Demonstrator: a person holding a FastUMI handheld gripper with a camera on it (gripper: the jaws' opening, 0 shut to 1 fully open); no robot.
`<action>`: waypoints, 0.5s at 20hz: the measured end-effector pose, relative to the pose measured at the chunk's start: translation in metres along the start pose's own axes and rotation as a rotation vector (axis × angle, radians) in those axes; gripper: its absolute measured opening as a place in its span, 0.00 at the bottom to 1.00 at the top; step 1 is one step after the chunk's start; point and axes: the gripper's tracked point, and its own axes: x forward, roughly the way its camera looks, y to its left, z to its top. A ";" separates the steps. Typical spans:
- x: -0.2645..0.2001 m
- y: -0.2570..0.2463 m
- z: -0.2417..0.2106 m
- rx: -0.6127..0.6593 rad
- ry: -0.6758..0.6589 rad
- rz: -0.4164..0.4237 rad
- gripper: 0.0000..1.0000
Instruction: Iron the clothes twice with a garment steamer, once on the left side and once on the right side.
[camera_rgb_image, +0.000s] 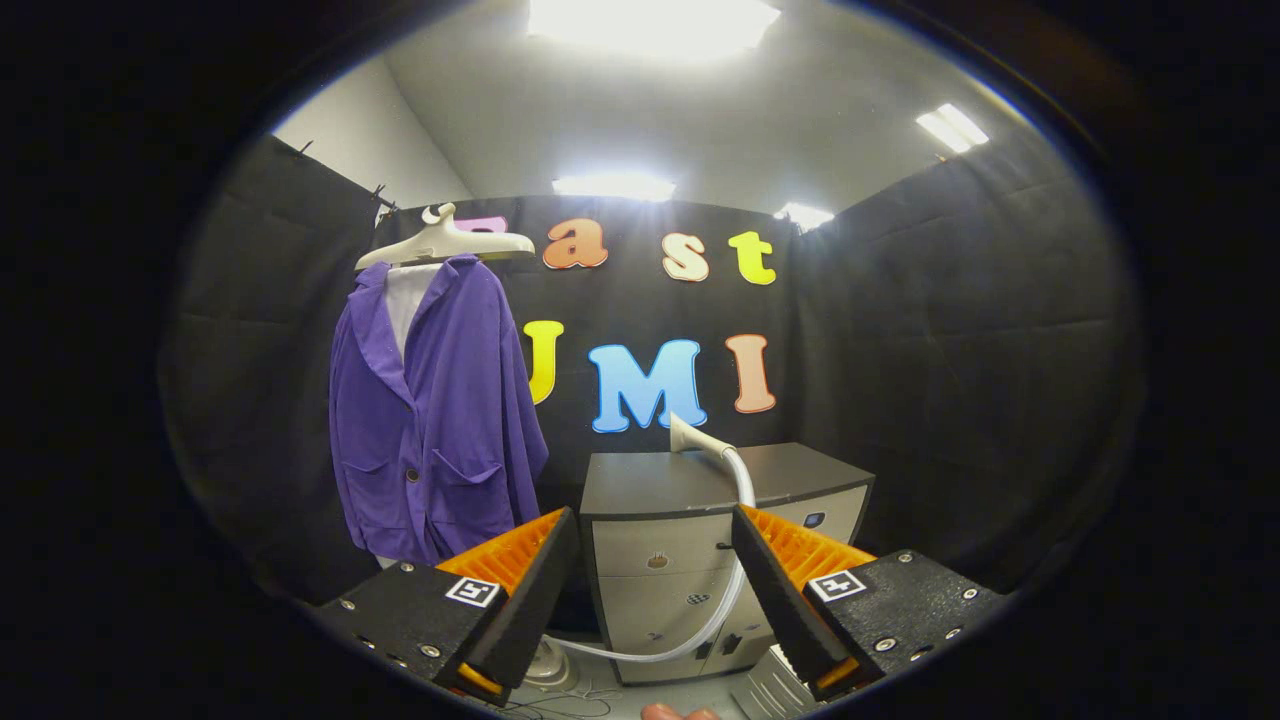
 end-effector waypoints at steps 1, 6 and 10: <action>0.002 -0.001 0.001 -0.005 0.004 -0.003 0.95; 0.019 -0.027 0.025 -0.045 -0.030 -0.046 0.96; 0.052 -0.050 0.046 -0.032 -0.049 -0.063 0.96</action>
